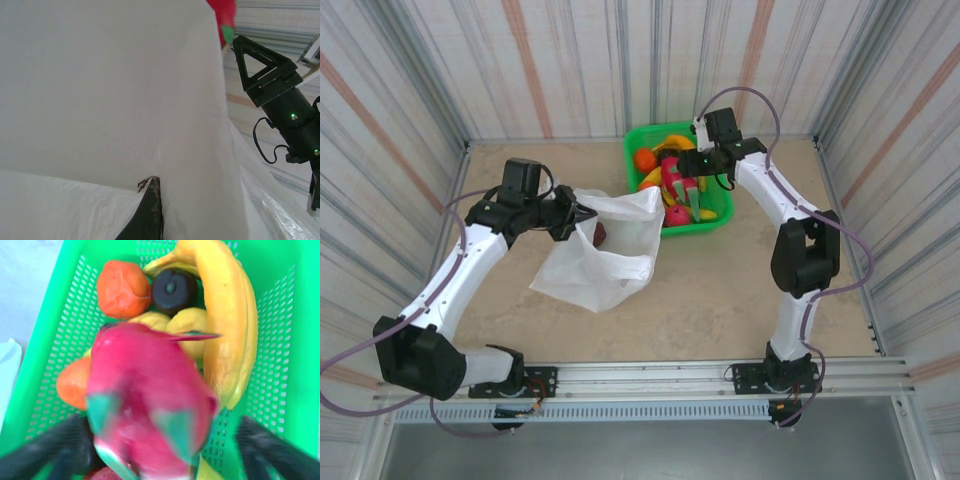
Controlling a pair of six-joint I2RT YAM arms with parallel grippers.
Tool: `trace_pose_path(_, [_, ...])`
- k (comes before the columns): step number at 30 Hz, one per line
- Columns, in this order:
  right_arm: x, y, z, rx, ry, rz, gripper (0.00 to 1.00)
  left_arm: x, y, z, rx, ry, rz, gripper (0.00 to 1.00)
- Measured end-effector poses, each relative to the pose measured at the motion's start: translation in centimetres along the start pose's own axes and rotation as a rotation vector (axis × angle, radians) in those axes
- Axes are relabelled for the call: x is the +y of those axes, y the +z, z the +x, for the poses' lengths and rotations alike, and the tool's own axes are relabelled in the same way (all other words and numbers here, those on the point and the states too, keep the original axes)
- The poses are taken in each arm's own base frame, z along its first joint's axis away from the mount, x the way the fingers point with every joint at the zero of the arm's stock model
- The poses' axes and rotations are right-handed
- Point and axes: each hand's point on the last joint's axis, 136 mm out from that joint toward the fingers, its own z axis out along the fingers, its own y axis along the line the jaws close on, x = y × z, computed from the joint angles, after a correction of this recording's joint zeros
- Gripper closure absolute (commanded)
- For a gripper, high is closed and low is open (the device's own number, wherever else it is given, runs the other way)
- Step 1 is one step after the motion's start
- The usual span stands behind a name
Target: Place the fake fruits into the plastic bag and tie a complex knot
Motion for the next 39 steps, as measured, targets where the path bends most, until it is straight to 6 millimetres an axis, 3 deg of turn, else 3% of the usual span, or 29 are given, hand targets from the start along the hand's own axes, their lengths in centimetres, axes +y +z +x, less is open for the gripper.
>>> trace_pose_path(4, [-0.1, -0.2, 0.6, -0.018, 0.025, -0.033, 0.30, 0.0, 0.0, 0.0, 0.000, 0.000, 0.000, 1.00])
trace_pose_path(11, [0.4, -0.6, 0.4, -0.022, 0.001, -0.037, 0.01, 0.1, 0.0, 0.0, 0.000, -0.002, -0.003, 1.00])
trace_pose_path(15, [1.0, -0.2, 0.3, -0.014, -0.032, -0.020, 0.01, 0.1, -0.2, -0.1, -0.007, -0.003, -0.002, 1.00])
trace_pose_path(20, [0.0, 2.1, 0.4, 0.040, -0.038, 0.057, 0.01, 0.2, -0.6, -0.1, -0.011, -0.005, -0.004, 1.00])
trace_pose_path(29, [-1.9, 6.0, 3.3, 0.177, 0.006, 0.166, 0.01, 0.3, -0.6, -0.1, -0.012, -0.007, -0.009, 1.00])
trace_pose_path(39, [-1.5, 6.8, 3.5, 0.186, 0.075, 0.156, 0.01, 0.3, -0.6, -0.1, -0.012, -0.007, -0.008, 1.00])
